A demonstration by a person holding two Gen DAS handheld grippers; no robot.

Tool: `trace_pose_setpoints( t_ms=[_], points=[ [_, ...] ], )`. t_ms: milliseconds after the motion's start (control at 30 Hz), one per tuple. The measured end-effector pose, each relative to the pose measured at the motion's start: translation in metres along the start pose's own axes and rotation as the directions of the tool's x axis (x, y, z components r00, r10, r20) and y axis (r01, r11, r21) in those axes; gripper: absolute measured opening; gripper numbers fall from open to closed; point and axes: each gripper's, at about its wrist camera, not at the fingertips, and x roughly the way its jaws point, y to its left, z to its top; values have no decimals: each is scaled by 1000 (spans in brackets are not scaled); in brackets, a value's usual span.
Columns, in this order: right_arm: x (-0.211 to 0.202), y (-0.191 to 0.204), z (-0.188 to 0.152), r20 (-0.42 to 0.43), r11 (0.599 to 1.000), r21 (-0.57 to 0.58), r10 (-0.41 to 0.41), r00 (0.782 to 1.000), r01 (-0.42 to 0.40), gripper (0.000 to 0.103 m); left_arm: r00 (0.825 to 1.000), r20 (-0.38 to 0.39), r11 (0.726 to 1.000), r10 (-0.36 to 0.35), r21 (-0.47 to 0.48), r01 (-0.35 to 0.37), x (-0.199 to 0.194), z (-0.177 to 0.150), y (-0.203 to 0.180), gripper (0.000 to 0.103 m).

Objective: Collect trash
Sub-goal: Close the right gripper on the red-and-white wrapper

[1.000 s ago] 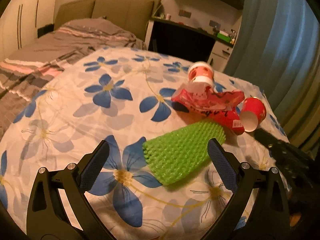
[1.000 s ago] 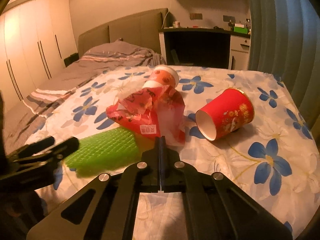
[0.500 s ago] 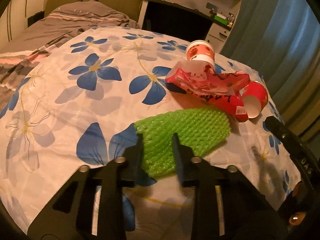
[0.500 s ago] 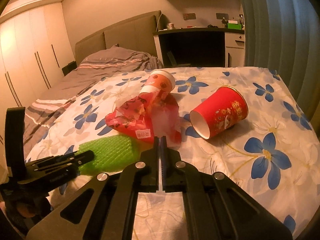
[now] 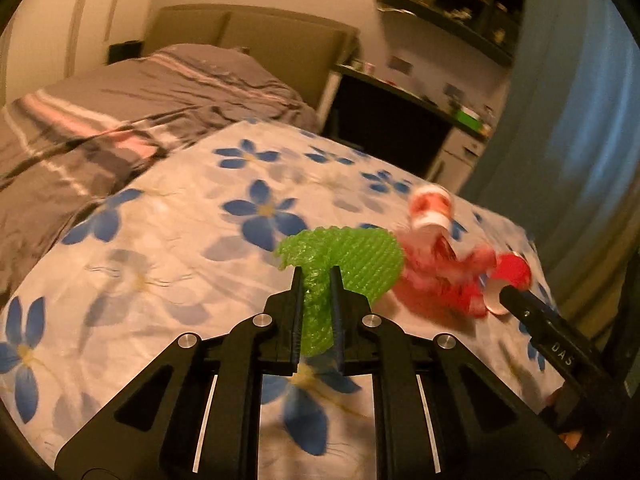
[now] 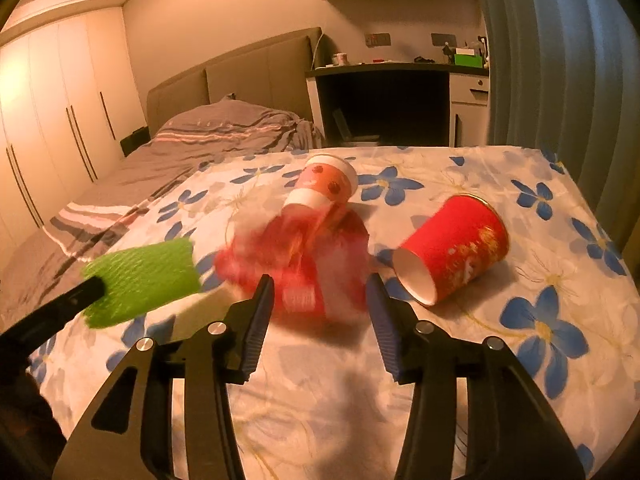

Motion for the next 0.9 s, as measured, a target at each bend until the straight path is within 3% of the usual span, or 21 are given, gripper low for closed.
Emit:
trace_pose_setpoints(
  t_ms=[133,400,667,900],
  points=[
    [17,14,7,-19,1000,-17,3,1000,-3,48,999,14,999,31,-28,-30,0,4,8,12],
    [34,30,6,-42,997,-67,-38,998,35,48,1000,5,999,18,-31,-18,2,2,9,12],
    [54,28,4,-99,996,-75,-50,994,43,11,1000,2,999,25,-27,-25,3,2,8,12],
    [41,24,1,-64,997,-68,-48,997,43,5,1000,-5,999,29,-29,-29,5,0,9,12]
  ],
)
